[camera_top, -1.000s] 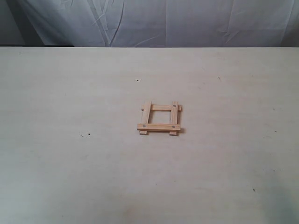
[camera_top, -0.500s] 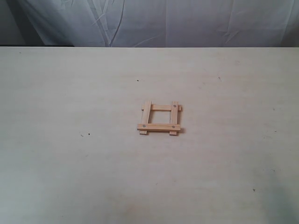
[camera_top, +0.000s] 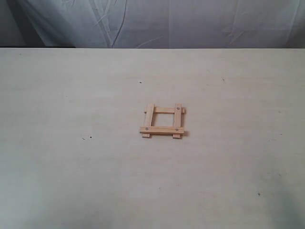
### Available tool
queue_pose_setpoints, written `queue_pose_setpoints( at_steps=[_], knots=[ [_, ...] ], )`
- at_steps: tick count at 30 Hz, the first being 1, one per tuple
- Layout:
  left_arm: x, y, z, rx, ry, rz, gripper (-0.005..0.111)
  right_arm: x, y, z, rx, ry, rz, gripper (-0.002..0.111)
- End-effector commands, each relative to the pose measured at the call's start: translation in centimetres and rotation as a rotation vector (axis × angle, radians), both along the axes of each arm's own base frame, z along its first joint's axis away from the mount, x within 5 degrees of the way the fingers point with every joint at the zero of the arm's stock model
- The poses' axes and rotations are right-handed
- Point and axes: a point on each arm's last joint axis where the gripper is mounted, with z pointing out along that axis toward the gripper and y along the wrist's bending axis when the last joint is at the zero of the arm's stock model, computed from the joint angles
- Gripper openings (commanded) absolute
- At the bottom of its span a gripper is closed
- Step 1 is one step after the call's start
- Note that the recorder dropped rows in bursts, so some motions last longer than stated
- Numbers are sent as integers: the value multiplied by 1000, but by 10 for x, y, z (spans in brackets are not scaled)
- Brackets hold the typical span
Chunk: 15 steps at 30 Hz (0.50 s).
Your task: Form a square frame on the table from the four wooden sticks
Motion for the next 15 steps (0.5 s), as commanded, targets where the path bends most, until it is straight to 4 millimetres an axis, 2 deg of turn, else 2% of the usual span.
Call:
queue_pose_setpoints(
  at_steps=[1,4,6,15],
  knots=[
    [-7,-3,-32,-19,-70,-24,0,0,-1,1,-6,-21,-8,0],
    [-10,-5,-45,-16,-152,-46,0,0,-1,1,-6,-21,-8,0],
    [-14,-6,-40,-4,-225,-56,0,0,-1,1,-6,-21,-8,0],
    [-13,-8,-41,38,-208,-124,0,0,-1,1,-6,-21,-8,0]
  ],
)
